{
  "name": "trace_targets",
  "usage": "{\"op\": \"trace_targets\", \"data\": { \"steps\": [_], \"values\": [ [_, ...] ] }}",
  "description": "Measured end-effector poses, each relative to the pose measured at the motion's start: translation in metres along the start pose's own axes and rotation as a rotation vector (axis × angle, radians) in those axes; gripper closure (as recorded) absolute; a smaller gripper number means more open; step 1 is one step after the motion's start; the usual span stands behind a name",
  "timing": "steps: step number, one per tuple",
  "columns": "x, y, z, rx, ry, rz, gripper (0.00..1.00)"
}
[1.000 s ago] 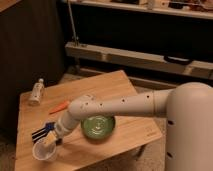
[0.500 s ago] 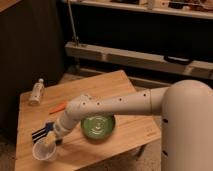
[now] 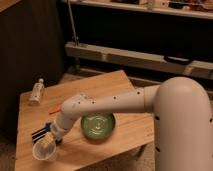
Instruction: Pick up the ceramic cup
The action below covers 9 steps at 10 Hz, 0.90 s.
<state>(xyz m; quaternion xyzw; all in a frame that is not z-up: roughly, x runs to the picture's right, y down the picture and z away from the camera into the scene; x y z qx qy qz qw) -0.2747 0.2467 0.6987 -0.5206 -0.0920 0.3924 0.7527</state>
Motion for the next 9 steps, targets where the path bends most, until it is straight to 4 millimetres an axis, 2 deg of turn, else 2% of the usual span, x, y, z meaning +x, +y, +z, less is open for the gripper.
{"op": "trace_targets", "data": {
  "steps": [1,3,5,6,7,8,9],
  "values": [
    [0.000,0.001,0.002,0.000,0.009,0.000,0.54],
    [0.001,0.002,0.003,-0.019,0.019,0.012,0.75],
    [0.003,0.001,-0.011,-0.098,-0.041,0.027,0.94],
    [0.007,0.001,-0.034,-0.151,-0.101,0.032,1.00],
    [0.009,0.004,-0.051,-0.174,-0.134,0.030,1.00],
    [0.011,0.009,-0.076,-0.190,-0.171,0.025,1.00],
    [0.015,0.018,-0.109,-0.195,-0.214,0.016,1.00]
  ]
}}
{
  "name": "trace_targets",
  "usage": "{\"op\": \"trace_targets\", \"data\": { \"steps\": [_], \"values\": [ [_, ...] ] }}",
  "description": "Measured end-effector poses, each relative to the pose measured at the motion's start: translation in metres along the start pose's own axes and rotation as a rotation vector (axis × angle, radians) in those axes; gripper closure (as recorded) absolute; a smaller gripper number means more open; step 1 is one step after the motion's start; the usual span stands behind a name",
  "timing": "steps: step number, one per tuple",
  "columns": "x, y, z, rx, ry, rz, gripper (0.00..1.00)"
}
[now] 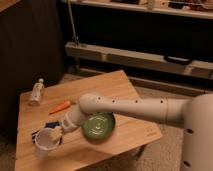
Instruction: Pick up the ceramic cup
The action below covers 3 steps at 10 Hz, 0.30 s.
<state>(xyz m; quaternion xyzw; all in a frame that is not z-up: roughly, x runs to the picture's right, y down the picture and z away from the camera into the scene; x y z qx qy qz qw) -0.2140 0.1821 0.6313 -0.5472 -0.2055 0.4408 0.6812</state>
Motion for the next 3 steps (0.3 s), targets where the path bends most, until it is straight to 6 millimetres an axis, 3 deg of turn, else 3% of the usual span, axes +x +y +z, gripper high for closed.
{"op": "trace_targets", "data": {
  "steps": [3],
  "values": [
    [-0.006,0.047,-0.069,-0.014,-0.089,-0.081,1.00]
  ]
}}
